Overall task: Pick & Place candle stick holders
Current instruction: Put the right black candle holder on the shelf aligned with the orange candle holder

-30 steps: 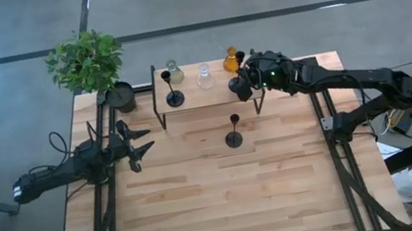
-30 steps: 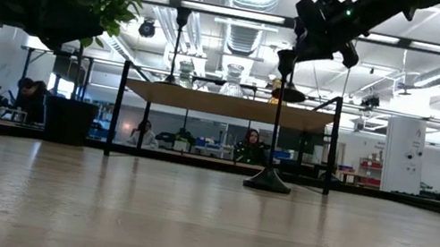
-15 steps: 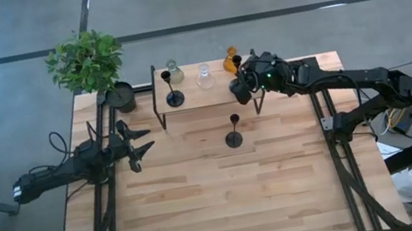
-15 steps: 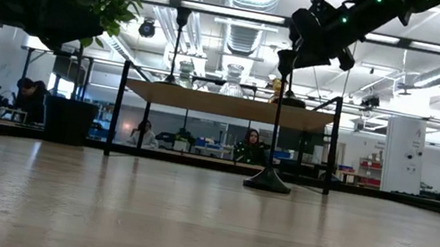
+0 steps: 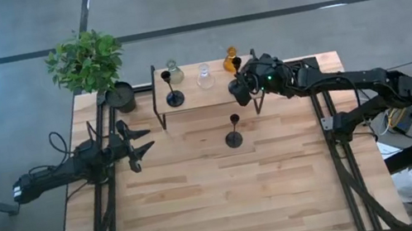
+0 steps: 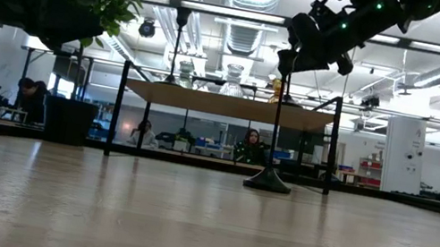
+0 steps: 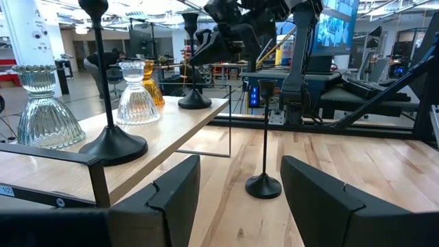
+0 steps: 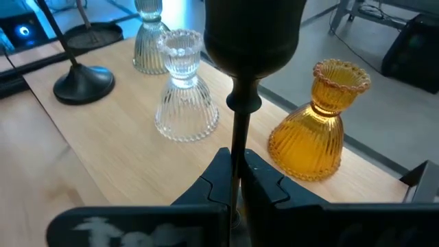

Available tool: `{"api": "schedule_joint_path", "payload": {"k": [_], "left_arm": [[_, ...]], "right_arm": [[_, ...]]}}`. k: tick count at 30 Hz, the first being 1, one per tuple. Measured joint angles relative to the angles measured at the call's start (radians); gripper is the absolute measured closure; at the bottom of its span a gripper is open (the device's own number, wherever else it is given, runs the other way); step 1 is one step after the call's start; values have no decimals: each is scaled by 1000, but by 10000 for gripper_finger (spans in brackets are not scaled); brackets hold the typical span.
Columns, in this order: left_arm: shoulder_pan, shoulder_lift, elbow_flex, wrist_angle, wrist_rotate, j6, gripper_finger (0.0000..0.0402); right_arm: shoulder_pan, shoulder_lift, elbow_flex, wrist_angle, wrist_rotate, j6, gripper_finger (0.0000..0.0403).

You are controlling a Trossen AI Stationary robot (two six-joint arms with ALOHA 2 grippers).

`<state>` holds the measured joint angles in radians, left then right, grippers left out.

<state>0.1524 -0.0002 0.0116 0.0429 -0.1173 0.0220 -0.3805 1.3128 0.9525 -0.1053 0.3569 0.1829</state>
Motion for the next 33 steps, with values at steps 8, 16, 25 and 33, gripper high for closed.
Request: {"api": "schedule_joint_path", "payload": {"k": [8,16,25,33], "left_arm": [[0,0,0,0,0,0,193],[0,0,0,0,0,0,193],[0,0,0,0,0,0,193],[0,0,0,0,0,0,193]], "right_arm": [[0,-2,-19,15,6,8,392],[-10,-3,-20,14,7,10,392],[-12,-3,-20,11,8,19,390],[-13,-3,-21,10,4,32,382]]}}
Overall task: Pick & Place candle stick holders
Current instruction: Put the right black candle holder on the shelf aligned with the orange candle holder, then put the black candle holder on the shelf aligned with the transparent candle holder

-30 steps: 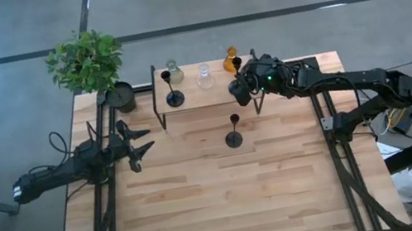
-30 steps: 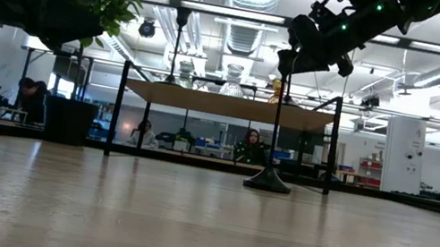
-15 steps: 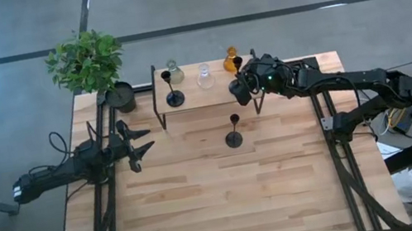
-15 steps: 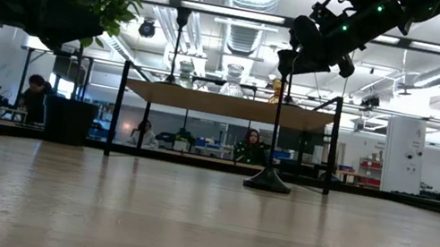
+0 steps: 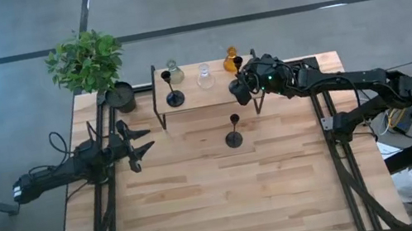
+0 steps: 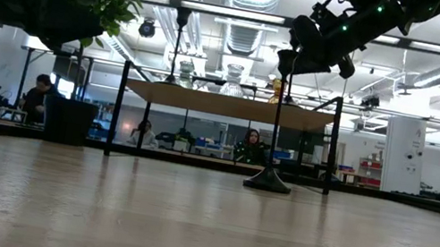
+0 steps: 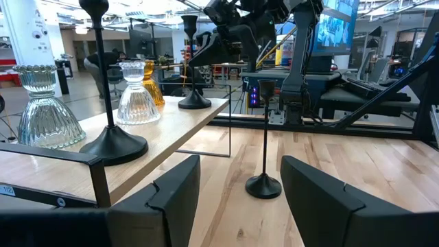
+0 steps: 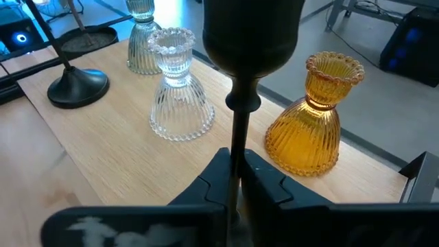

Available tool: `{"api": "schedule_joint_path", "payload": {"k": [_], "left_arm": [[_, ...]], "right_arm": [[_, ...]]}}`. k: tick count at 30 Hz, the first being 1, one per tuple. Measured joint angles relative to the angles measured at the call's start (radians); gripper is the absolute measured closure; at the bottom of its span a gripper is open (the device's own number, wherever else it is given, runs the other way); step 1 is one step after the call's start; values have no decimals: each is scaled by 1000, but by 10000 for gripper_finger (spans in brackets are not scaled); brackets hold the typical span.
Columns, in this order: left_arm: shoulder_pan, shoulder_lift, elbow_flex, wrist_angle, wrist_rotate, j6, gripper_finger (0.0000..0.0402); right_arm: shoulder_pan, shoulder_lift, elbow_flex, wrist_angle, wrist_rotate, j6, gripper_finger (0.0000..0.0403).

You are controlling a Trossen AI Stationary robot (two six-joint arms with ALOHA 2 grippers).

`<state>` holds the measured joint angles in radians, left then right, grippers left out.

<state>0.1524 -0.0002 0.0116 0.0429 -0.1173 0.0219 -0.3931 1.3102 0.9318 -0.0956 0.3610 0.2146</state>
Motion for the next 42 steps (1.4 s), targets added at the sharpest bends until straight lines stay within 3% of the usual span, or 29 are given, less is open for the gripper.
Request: {"api": "schedule_joint_path", "payload": {"k": [28,35,42], "left_arm": [[0,0,0,0,0,0,193],[0,0,0,0,0,0,193],[0,0,0,0,0,0,193]], "right_arm": [[0,-2,-2,-39,-3,13,122],[0,-47,-1,-72,-2,8,100],[0,-166,-1,-231,4,7,109]]}}
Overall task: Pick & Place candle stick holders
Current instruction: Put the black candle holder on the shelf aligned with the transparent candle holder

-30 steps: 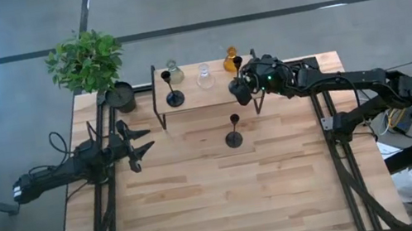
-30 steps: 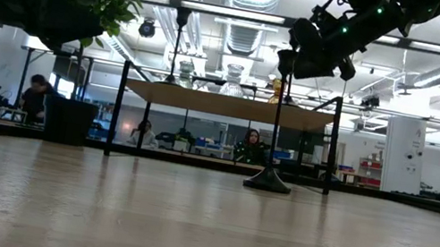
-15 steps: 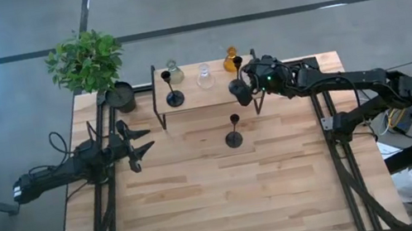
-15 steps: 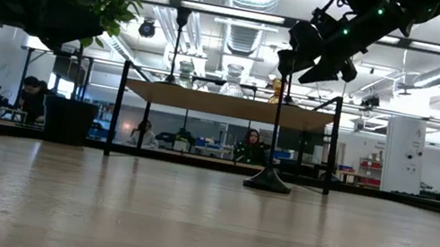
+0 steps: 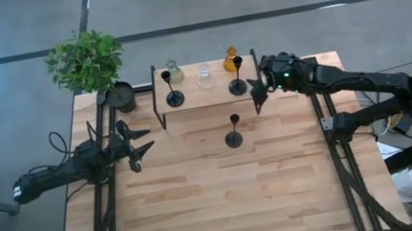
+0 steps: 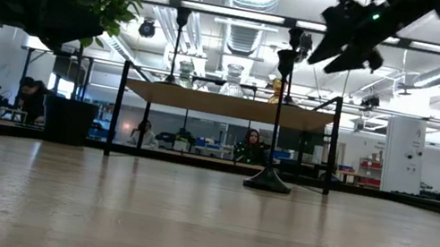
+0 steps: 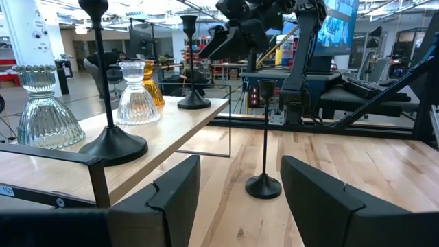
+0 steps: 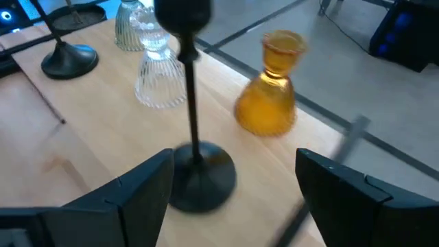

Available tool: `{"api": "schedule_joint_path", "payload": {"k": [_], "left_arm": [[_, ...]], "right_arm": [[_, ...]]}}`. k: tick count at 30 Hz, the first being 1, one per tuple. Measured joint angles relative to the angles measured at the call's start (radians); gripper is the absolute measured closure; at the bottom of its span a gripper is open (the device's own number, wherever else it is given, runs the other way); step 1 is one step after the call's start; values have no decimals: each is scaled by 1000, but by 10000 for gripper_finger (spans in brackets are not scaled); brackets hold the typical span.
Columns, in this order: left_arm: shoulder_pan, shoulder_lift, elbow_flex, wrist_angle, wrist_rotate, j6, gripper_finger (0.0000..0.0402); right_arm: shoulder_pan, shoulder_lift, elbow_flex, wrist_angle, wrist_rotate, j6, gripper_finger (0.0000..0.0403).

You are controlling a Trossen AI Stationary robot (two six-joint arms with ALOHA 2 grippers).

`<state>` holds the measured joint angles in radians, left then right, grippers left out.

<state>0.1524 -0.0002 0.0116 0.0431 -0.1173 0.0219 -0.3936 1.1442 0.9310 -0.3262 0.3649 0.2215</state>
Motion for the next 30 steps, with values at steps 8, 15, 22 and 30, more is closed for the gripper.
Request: {"api": "schedule_joint_path", "payload": {"k": [8,15,22,30], "left_arm": [[0,0,0,0,0,0,193],[0,0,0,0,0,0,193],[0,0,0,0,0,0,193],[0,0,0,0,0,0,193]], "right_arm": [[44,-250,33,-355,-203,31,129],[238,-374,62,-552,-388,213,153],[664,-294,-22,-499,-203,439,176],[1060,-136,-133,-203,383,675,184]]}}
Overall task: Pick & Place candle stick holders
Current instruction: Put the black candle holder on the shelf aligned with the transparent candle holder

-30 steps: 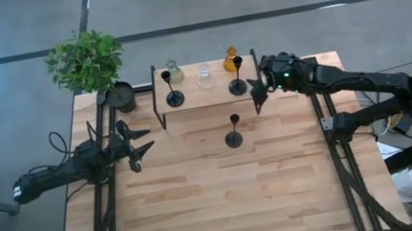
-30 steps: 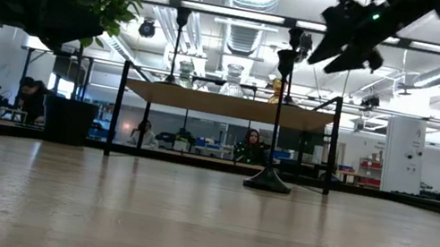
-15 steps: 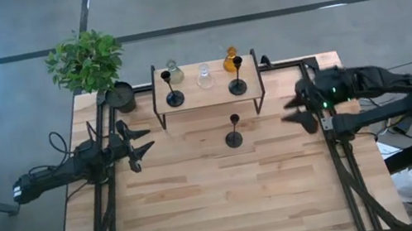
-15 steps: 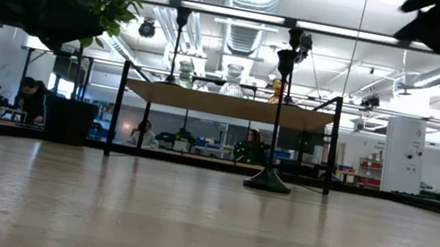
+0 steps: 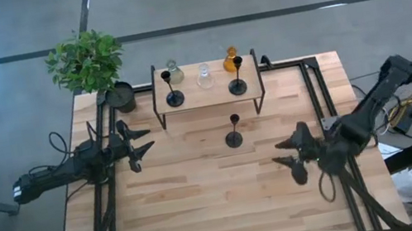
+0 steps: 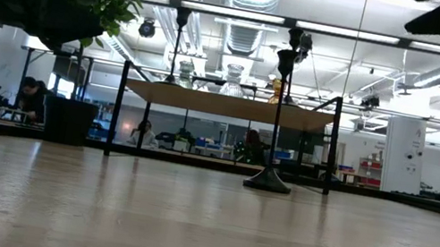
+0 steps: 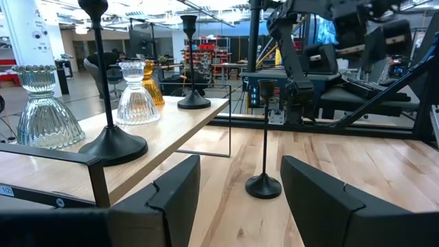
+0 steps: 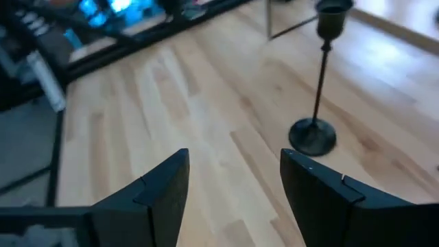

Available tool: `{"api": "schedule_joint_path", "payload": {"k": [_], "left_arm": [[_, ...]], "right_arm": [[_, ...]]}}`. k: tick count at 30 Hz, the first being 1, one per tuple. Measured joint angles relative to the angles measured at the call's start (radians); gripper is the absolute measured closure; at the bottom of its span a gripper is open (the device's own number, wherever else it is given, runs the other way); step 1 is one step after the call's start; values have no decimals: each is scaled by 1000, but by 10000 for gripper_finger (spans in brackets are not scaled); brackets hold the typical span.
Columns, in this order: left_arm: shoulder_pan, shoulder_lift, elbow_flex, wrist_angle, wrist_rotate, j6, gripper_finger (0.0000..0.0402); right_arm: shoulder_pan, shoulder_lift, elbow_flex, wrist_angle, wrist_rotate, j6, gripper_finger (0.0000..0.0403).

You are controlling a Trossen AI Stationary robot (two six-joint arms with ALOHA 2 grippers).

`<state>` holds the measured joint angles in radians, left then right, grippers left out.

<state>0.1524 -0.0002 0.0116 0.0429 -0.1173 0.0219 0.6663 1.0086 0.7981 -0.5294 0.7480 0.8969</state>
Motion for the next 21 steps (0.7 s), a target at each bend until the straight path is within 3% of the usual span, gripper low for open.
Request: {"api": "schedule_joint_path", "payload": {"k": [4,8,14,21], "left_arm": [[0,0,0,0,0,0,193],[0,0,0,0,0,0,193],[0,0,0,0,0,0,193],[0,0,0,0,0,0,193]], "right_arm": [[58,119,-5,8,123,124,184],[49,231,-1,21,154,175,184],[3,372,20,44,308,212,184],[-87,471,46,59,318,212,184]]}}
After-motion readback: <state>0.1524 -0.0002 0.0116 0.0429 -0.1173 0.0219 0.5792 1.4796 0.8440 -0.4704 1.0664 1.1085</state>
